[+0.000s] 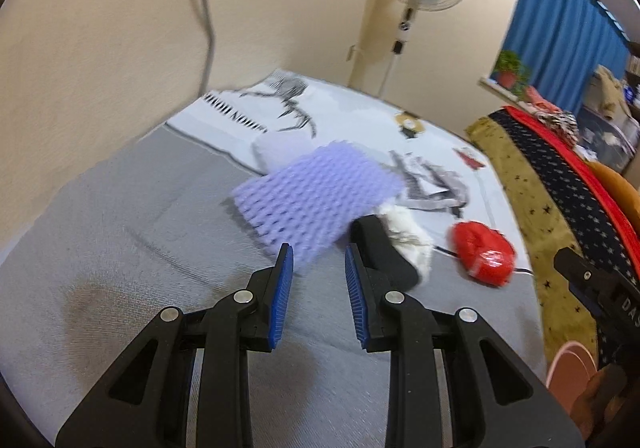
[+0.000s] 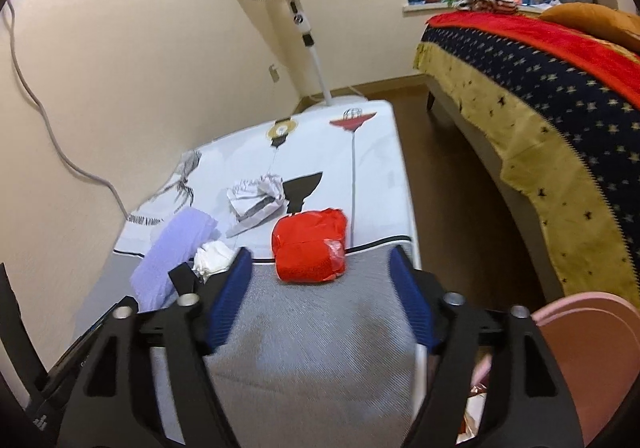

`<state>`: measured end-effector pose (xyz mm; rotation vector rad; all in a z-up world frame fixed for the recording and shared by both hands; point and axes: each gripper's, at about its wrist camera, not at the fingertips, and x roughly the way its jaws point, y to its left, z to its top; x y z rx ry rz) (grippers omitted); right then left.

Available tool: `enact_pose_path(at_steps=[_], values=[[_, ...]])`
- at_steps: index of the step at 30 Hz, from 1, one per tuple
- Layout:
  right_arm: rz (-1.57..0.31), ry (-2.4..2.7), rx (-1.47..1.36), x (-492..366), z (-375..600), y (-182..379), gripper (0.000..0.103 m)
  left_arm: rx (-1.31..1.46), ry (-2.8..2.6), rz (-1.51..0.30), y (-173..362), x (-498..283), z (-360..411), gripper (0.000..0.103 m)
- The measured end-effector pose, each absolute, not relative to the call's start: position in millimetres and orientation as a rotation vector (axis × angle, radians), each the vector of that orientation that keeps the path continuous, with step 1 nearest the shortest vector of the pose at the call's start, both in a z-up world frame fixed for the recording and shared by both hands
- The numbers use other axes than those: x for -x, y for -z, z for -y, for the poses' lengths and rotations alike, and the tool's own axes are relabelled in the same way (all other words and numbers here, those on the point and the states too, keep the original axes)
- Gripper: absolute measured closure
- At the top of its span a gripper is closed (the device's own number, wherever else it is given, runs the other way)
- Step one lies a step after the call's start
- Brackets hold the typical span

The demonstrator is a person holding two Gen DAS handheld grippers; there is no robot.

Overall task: Collect trash
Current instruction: 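Move the left gripper to the lavender foam net while the right reaches the red plastic bag, then grasp the lavender foam net with the left gripper while the right grasps the red bag, then carry the foam net and red bag over the pink bin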

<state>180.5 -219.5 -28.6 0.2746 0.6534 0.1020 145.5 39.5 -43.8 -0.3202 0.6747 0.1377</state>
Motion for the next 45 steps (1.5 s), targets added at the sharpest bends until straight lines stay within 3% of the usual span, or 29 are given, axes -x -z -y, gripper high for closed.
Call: enact_pose_path(at_steps=[4,9,15,17,18,19,20,21,24,26,45], values=[[-0.686,-0.105,-0.252,-202.7,208.4,39.0,0.020,0.352,-0.176,-0.706,52.4,-156.9,-49.3,0.071],[-0.741,-0.105,-0.238,-227.1,200.4,52.1,0.019,0.394,-0.184,-0.747,58.9,-171.5,-57.2,0.049],[-0.825,-0.107,-0.212,-248.7,191.2,71.9,0.020,0.398,-0.191,-0.799,65.8,-182.8,-59.0,0.049],[-0.839,-0.103,-0.225,-250.0,192.5,74.9,0.024,0.386,-0.195,-0.806,66.5,-184.4,-57.7,0.049],[-0.839,-0.099,-0.221,-250.6,192.3,75.0,0.031,0.378,-0.197,-0.810,66.7,-185.4,-56.5,0.050],[-0.844,-0.098,-0.217,-250.9,192.1,75.9,0.042,0.367,-0.198,-0.815,66.8,-186.0,-55.0,0.053],[-0.853,-0.100,-0.214,-251.0,191.5,77.5,0.045,0.358,-0.194,-0.817,66.7,-186.3,-53.6,0.058],[-0.851,-0.101,-0.214,-250.7,191.4,77.5,0.046,0.353,-0.189,-0.820,67.2,-187.3,-53.4,0.072],[-0.840,-0.115,-0.208,-248.2,190.5,75.6,0.048,0.347,-0.176,-0.821,67.1,-185.4,-52.9,0.088],[-0.820,-0.115,-0.208,-243.2,191.4,72.7,0.048,0.342,-0.168,-0.802,63.7,-181.7,-52.8,0.092],[-0.670,-0.097,-0.150,-123.6,206.8,4.8,0.048,0.277,-0.059,-0.646,2.2,-113.1,-37.2,0.096]])
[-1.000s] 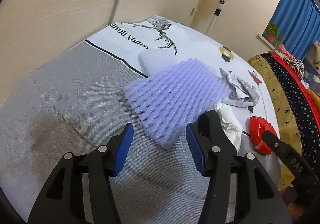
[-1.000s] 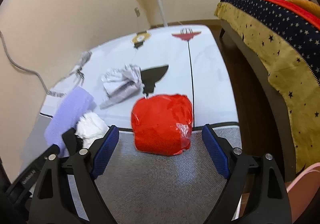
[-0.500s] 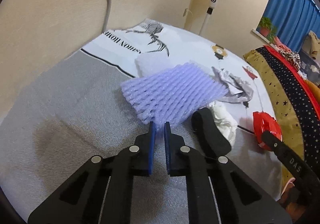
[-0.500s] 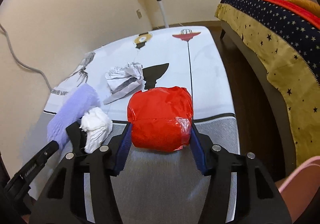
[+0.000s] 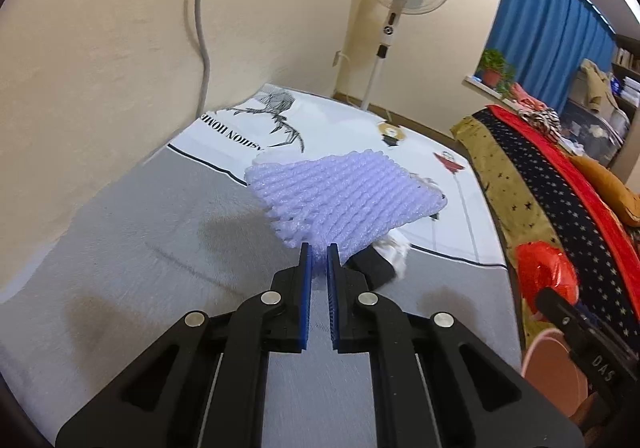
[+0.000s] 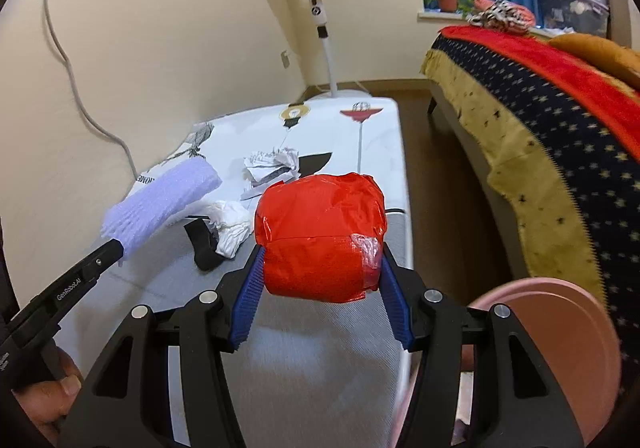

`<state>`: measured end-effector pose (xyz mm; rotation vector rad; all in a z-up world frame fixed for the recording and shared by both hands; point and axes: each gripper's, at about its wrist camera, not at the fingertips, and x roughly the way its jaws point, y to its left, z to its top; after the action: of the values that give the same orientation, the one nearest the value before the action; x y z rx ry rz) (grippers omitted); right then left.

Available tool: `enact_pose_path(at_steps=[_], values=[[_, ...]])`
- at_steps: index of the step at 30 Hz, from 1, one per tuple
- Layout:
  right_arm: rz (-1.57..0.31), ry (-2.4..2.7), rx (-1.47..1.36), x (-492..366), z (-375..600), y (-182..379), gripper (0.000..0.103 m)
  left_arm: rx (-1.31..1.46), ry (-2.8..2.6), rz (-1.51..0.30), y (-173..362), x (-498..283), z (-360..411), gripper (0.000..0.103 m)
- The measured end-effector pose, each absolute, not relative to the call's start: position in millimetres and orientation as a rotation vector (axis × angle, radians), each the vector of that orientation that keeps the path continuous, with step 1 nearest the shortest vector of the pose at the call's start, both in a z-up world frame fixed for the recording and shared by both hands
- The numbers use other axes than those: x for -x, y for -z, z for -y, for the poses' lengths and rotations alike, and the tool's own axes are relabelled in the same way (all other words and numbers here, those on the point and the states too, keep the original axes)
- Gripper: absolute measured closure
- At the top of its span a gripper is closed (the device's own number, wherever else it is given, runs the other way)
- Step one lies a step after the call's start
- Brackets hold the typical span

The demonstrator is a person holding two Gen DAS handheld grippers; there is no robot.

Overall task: Collect trash
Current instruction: 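Carry the foam net and red bag over the pink bin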

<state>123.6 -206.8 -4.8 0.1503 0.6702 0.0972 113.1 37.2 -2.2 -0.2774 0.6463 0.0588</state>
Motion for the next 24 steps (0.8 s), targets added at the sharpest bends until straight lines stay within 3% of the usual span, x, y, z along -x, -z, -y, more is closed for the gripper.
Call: enact_pose_path(at_steps=[24], values=[[-0.519,0.011,-0.145,5.5,258.1,-62.0,0.048,0.129,0.099,-0.596,-31.2,-27.3,6.4,0.096]])
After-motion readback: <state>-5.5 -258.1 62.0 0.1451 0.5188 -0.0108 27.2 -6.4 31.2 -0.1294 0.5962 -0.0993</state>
